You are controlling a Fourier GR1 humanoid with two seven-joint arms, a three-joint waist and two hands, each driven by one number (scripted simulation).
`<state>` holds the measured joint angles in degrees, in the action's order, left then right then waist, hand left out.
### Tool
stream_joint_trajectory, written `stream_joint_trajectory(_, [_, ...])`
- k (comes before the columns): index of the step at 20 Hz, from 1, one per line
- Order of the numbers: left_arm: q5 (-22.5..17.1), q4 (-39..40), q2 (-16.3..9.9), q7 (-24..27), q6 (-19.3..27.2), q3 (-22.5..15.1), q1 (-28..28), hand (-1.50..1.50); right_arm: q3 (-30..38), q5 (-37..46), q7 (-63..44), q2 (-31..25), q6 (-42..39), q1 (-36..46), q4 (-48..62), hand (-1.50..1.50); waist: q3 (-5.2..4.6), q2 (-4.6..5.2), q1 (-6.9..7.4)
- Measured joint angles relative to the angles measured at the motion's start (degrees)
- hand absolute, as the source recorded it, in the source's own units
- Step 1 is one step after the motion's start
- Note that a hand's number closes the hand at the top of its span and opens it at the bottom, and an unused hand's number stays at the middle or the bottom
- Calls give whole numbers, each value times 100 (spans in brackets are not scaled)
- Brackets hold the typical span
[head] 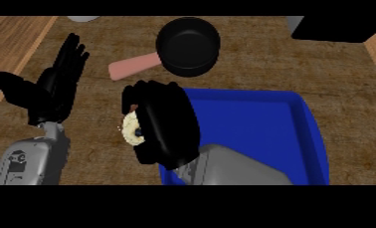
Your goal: Pick the cupcake from the tray and place it in the pot
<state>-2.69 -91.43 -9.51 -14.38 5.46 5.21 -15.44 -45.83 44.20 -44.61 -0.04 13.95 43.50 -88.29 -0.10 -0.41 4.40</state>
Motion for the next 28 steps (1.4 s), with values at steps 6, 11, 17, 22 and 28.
stream_joint_trajectory(6, [-28,-78,-27,-42,-8,42,38,0,-13,-47,-1237,-10,774,1460,525,150,-3,24,-46])
stream_joint_trajectory(11, [-37,-67,-58,61,-22,111,96,0,252,-477,-1243,-17,1251,2213,1333,150,-1,58,-115])
stream_joint_trajectory(17, [-20,-29,-61,154,-8,160,121,0,539,-1155,-792,-9,1832,2623,2426,150,2,84,-165])
stream_joint_trajectory(22, [-42,-12,-81,118,-18,190,41,0,833,-1633,122,-3,2357,2606,3341,150,5,108,-176])
stream_joint_trajectory(28, [-68,-31,-66,138,-46,188,91,0,595,-837,225,-52,2373,3030,4947,150,-2,120,-157])
